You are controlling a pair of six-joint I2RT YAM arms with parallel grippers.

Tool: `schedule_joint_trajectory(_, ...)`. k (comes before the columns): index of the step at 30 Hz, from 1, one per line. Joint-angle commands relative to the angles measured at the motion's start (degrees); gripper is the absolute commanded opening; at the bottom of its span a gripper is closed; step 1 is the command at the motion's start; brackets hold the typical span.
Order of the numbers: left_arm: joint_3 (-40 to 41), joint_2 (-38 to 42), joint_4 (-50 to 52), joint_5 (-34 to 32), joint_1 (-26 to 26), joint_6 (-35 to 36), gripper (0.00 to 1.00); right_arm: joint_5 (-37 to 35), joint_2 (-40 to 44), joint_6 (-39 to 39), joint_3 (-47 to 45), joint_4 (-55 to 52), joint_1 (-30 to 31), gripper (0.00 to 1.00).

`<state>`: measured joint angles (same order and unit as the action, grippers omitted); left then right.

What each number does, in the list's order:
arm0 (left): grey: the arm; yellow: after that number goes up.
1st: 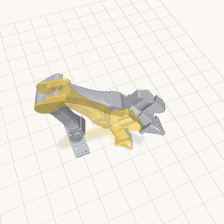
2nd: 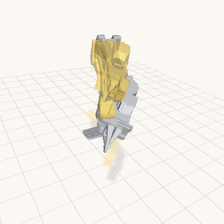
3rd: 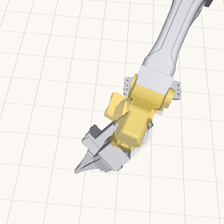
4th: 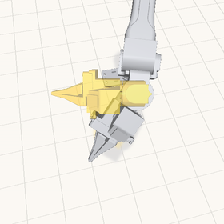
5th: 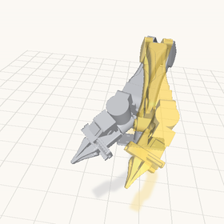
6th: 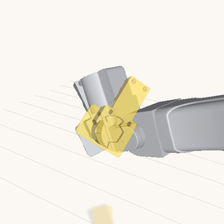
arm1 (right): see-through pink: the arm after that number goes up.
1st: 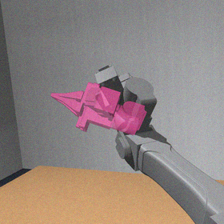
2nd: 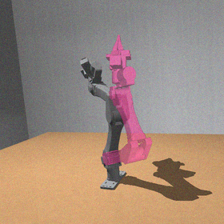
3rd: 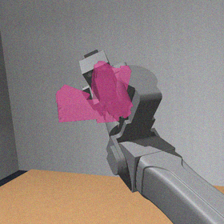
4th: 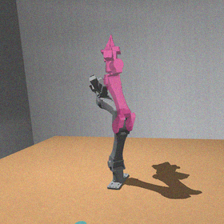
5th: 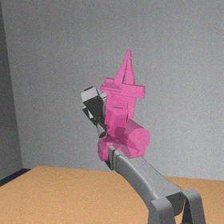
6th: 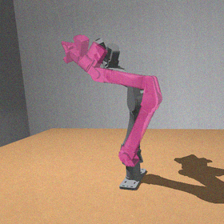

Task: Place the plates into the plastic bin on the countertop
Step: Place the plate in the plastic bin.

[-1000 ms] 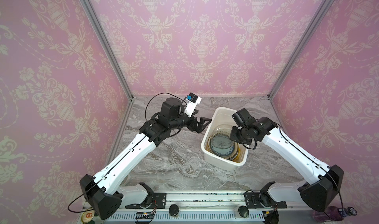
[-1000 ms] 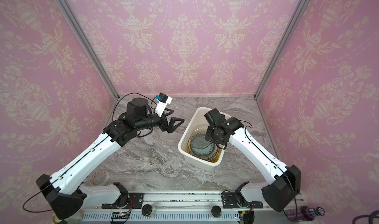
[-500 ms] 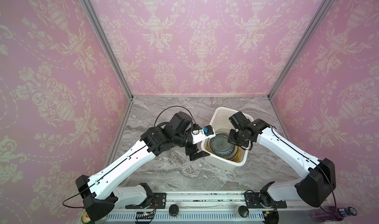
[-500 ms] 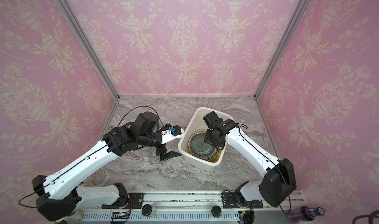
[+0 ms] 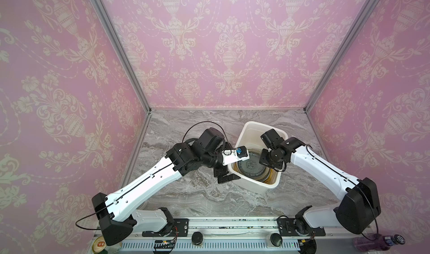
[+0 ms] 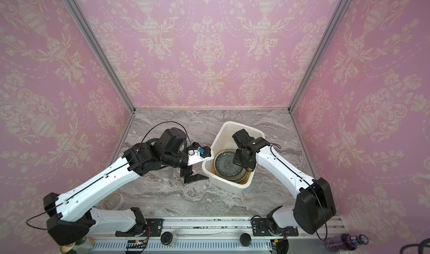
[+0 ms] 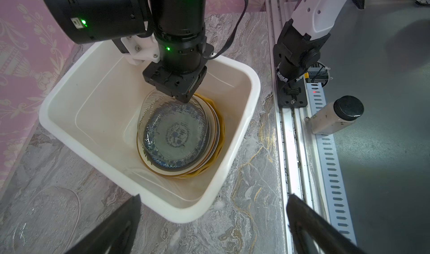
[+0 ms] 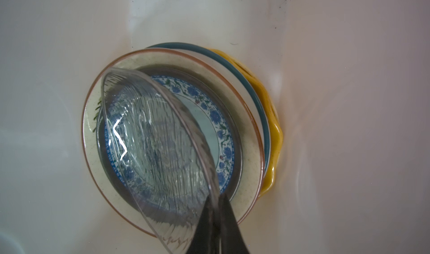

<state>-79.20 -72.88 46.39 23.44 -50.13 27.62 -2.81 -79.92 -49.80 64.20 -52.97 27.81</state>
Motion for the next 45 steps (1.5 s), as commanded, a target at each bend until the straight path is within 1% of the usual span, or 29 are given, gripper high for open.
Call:
schedule_joint_trajectory(1, -1.74, -0.42, 0.44, -1.34, -0.5, 1.39, 0.99, 0.89, -1.09, -1.2, -1.27, 0.65, -0.33, 0.12)
schedule_joint_trajectory(3, -1.92, -0.54, 0.45, -1.6, -0.59, 1.52, 0.99, 0.87, -1.2, -1.11, -1.42, 0.81, -0.44, 0.16)
schedule_joint_trajectory(8, -2.49, -1.01, 0.41, -1.73, -0.59, 1.52, 0.99, 1.05, -1.38, -0.83, -1.86, 1.12, -0.66, 0.21)
schedule_joint_trajectory(11, -2.45, -1.19, 0.14, -2.29, -0.64, 0.93, 0.99, 1.05, -1.29, -0.5, -1.98, 1.2, -0.9, 0.27)
schedule_joint_trajectory(14, -2.28, -1.12, -0.74, -4.08, -0.67, -0.48, 0.99, 0.89, -1.07, -0.09, -1.87, 1.16, -1.0, 0.33)
schedule_joint_trajectory(16, -2.2, -0.87, -1.49, -5.69, -0.67, -1.13, 0.99, 0.59, -0.7, 0.35, -1.8, 0.95, -0.92, 0.41)
schedule_joint_trajectory(20, -1.4, 0.1, -3.81, -9.31, -0.67, -3.34, 0.99, -0.27, 0.44, 0.76, -1.73, 0.59, -1.23, 0.5)
schedule_joint_trajectory(24, -1.23, 0.33, -5.48, -13.16, -0.67, -7.22, 0.99, -0.59, 1.49, 1.61, -0.98, -0.09, -1.53, 0.6)
schedule_joint_trajectory(27, -0.35, 1.21, -8.92, -18.08, -0.67, -11.86, 0.99, -0.97, 2.35, 2.78, 0.34, -0.89, -1.57, 0.68)
schedule_joint_trajectory(30, 0.18, 1.91, -11.86, -23.71, -0.59, -16.24, 0.99, -1.92, 3.87, 4.35, 2.31, -1.09, -1.6, 0.72)
schedule_joint_trajectory(34, -1.78, 0.68, -9.69, -28.91, -0.11, -20.32, 0.99, -2.03, 7.77, 7.79, 5.99, 1.97, -1.62, 0.74)
schedule_joint_trajectory(36, -3.77, -0.92, -6.87, -29.72, 0.99, -22.89, 0.99, -1.7, 9.79, 9.85, 7.08, 4.3, -1.55, 0.75)
schedule_joint_trajectory(39, -6.55, -3.44, -3.32, -29.67, 4.96, -30.2, 0.99, -0.16, 12.22, 13.49, 8.62, 7.79, -1.55, 0.75)
schedule_joint_trajectory(41, -7.85, -5.1, -1.58, -27.92, 9.4, -37.03, 0.97, 2.45, 13.26, 15.17, 9.39, 10.14, -1.58, 0.74)
schedule_joint_trajectory(42, -8.06, -5.59, -1.14, -26.65, 12.0, -41.29, 0.95, 3.79, 13.62, 17.61, 9.91, 11.03, -1.55, 0.74)
schedule_joint_trajectory(45, -6.77, -6.72, -1.47, -22.1, 18.74, -52.91, 0.89, 7.1, 13.84, 21.0, 11.64, 11.61, -1.03, 0.72)
